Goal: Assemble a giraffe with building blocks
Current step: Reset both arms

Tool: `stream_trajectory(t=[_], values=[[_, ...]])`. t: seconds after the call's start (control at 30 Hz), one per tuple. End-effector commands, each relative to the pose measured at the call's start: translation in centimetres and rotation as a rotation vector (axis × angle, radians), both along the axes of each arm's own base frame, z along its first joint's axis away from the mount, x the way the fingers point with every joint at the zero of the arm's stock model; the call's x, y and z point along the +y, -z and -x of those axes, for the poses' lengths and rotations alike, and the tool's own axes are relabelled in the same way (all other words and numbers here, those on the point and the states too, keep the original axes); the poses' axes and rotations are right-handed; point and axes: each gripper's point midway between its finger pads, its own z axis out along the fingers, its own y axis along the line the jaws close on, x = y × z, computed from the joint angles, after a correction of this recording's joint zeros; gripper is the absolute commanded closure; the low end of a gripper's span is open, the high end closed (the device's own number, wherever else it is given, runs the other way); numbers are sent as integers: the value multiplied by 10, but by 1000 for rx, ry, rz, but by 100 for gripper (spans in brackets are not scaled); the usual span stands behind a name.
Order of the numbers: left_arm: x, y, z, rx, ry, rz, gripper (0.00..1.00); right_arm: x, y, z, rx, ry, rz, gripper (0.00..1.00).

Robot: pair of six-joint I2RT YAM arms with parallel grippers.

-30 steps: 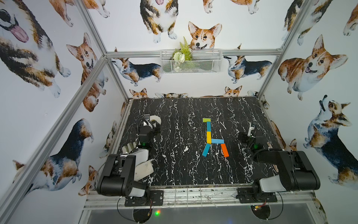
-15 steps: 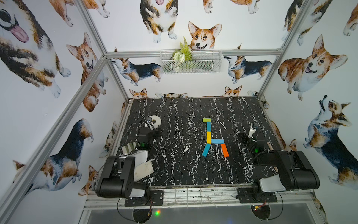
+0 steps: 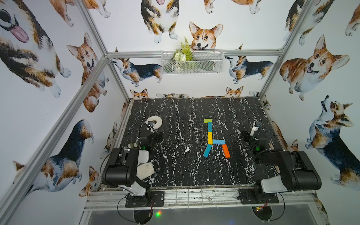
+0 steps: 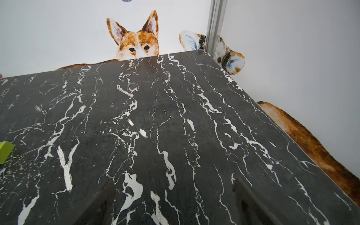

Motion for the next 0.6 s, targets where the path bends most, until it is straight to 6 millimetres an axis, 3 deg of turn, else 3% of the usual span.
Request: stream_trajectory(t=[0.0,0.27,0.4,0.57], values=[[-2,-9,-3,-37,11,12,0,-1,-2,-3,-3,4,2,1],[-3,-9,-3,-37,12,13,0,0,-2,-2,-5,3,1,1],[-2,-8,-3,-36,11,12,0,22,2,-9,26,-136,-6,1],[-2,-9,-3,-36,11,13,0,20,1,-7,25,-138,-16,1]])
